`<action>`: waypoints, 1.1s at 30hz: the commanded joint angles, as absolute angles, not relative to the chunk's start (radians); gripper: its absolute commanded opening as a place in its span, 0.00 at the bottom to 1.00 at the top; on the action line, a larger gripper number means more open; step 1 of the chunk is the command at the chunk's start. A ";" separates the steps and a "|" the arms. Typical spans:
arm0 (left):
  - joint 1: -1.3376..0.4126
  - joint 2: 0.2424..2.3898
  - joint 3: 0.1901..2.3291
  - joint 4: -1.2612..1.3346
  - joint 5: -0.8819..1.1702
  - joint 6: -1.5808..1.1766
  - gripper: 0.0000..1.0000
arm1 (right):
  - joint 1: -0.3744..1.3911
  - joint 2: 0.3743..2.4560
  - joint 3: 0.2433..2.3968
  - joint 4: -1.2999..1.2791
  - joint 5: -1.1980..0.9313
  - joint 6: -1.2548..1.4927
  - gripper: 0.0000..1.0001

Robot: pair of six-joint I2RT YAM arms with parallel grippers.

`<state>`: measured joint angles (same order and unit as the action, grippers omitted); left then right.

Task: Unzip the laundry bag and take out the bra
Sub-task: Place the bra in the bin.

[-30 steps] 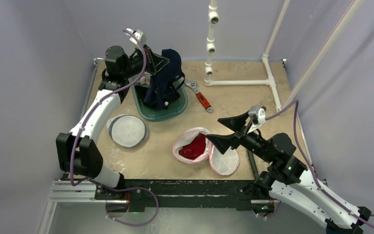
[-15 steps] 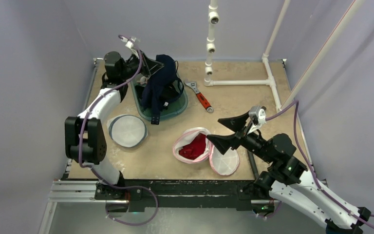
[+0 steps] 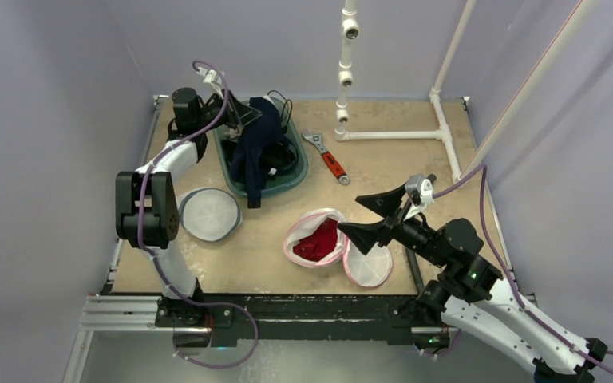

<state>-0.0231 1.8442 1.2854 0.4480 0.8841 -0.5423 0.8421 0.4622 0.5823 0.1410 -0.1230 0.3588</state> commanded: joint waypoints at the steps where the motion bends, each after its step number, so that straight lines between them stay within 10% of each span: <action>1: -0.008 1.773 1.370 0.496 0.916 -0.551 0.00 | 0.842 0.456 0.586 0.178 -0.135 0.357 0.96; 24: -0.007 1.885 1.361 0.652 1.057 -0.691 0.00 | 0.842 0.477 0.582 0.175 -0.140 0.357 0.96; 33: -0.005 1.903 1.436 0.175 0.913 -0.414 0.00 | 0.842 0.466 0.575 0.183 -0.146 0.360 0.96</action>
